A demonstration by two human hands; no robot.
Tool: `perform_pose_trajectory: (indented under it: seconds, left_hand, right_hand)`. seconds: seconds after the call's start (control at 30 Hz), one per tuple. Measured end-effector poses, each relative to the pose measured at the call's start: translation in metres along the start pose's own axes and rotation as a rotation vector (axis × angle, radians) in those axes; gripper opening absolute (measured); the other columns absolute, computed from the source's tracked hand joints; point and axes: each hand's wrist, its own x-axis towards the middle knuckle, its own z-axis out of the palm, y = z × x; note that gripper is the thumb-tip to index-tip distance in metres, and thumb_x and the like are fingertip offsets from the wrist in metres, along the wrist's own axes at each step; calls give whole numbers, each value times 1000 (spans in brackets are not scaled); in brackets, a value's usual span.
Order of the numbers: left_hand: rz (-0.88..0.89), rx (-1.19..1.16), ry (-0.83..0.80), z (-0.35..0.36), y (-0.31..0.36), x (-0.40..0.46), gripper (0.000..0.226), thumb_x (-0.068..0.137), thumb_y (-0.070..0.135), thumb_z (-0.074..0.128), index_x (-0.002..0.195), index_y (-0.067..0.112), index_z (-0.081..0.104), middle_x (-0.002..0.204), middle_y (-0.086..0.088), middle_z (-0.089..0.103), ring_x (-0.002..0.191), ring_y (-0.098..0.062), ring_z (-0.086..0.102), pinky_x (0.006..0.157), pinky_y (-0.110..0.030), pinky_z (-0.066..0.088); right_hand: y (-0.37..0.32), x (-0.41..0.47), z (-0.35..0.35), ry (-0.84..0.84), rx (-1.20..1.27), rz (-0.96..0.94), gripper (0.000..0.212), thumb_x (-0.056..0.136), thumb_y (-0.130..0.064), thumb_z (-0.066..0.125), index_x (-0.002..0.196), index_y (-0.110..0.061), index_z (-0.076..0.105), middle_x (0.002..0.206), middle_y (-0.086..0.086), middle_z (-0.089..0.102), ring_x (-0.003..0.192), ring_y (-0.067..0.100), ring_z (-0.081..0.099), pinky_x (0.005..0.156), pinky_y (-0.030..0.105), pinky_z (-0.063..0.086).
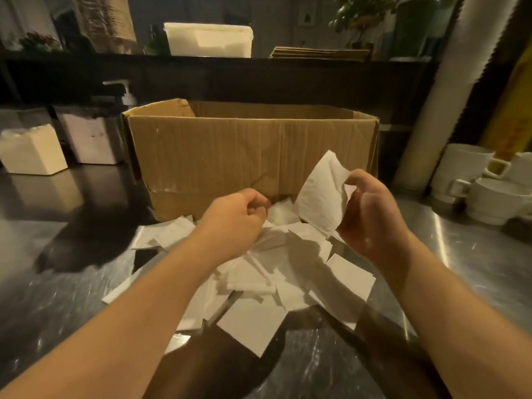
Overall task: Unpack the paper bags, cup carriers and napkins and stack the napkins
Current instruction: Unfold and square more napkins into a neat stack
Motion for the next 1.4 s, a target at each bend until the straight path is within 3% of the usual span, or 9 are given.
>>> perform_pose_trajectory:
  seconds: [0.13,0.27,0.4,0.47,0.57,0.73,0.83,1.13,1.4]
  left_hand:
    - [-82,-251,82,0,-7,6,23,104,28,50,97,30,72,81,9,75,65,-15,63,49,-30,46]
    - [-120,-418,81,5,-9,9,29,105,36,49,92,25,71,67,9,70,63,-16,55,65,-35,41]
    - [-65,-338,66,14,-11,8,29,107,41,48,93,27,70,76,5,70,65,-15,60,70,-35,54]
    - [-43,-280,31,17,-12,6,28,104,46,49,93,30,69,74,6,70,70,-19,65,78,-44,57]
    - [-44,-182,-19,19,-12,1,20,102,47,53,98,34,68,77,3,70,72,-18,65,73,-40,55]
    - [-41,-46,-101,22,-15,-4,15,94,44,68,109,45,64,90,16,68,80,-5,65,60,-20,44]
    - [-18,3,-106,24,-18,-4,17,93,43,71,108,47,64,91,18,67,84,-3,65,56,-18,46]
    - [88,181,-100,27,-20,-4,18,95,46,68,113,46,64,97,18,63,93,-1,59,77,-21,48]
    - [-18,54,-143,21,-11,-8,43,91,52,71,131,50,57,101,21,64,90,-2,63,67,-20,49]
  right_hand:
    - [0,-8,0,-101,21,108,19,100,-24,52,115,-13,55,95,11,69,81,23,77,62,31,60]
    - [13,-4,9,-113,-264,215,24,96,-11,55,117,0,61,102,20,69,78,30,76,62,34,60]
    - [24,2,13,-64,-327,285,31,95,-7,60,125,1,58,115,23,66,81,35,76,63,40,61]
    - [28,3,15,-66,-328,307,33,96,-8,60,128,-1,57,123,23,65,88,38,75,65,41,62]
    - [29,3,17,-46,-320,300,34,97,-9,60,130,-2,55,118,22,67,91,39,73,67,45,64]
    - [25,1,18,3,-1083,117,27,95,-32,65,119,-19,64,104,8,70,91,28,70,82,42,63]
    - [23,3,19,-14,-1331,94,28,98,-35,64,121,-20,66,107,5,66,95,24,66,88,38,61]
    - [27,2,13,-68,-1206,97,26,92,-30,73,115,-19,68,97,5,71,86,22,71,84,40,63]
    - [25,5,15,-114,-1133,45,25,93,-26,73,117,-26,65,115,4,66,103,27,66,91,43,60]
